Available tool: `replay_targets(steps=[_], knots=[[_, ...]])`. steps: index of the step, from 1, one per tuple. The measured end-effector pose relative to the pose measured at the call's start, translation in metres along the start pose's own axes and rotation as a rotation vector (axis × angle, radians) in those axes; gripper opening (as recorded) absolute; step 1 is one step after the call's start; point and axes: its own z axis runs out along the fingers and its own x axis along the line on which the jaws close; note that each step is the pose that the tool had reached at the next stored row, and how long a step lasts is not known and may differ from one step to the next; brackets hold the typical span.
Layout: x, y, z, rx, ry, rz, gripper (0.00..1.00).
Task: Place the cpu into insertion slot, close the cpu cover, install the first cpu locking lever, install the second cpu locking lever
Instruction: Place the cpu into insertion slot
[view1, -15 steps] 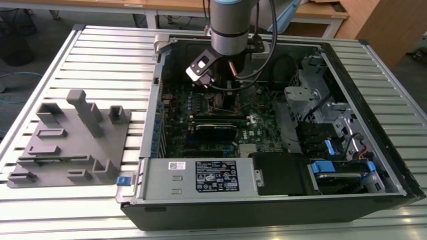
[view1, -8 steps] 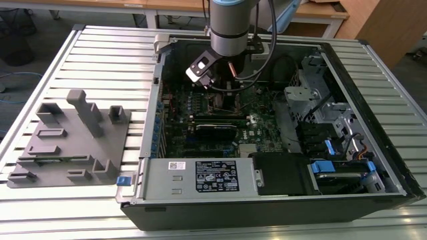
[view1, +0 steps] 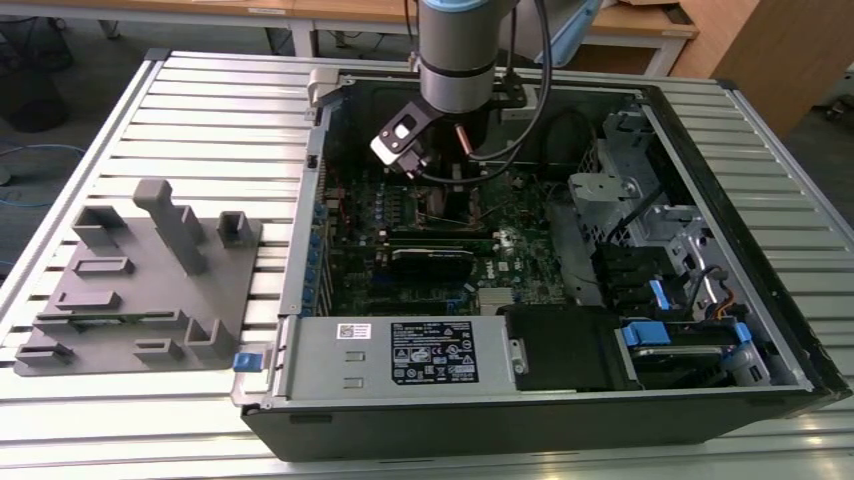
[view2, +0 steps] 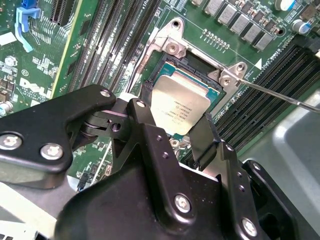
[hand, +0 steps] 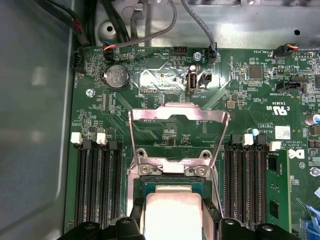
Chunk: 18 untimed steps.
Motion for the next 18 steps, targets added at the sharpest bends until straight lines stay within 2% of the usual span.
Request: replay_targets(steps=[6, 11, 15, 18], knots=[[-0.0001, -0.0004, 0.0005, -0.0010, -0.0117, -0.001, 0.54], [-0.0001, -0.0004, 0.0005, -0.0012, -0.0123, -0.001, 0.54], [0.0000, -0.0004, 0.0007, -0.0099, -0.0122, -0.001, 0.54], [0.0000, -0.0005, 0.0006, -0.0101, -0.0125, -0.001, 0.54]])
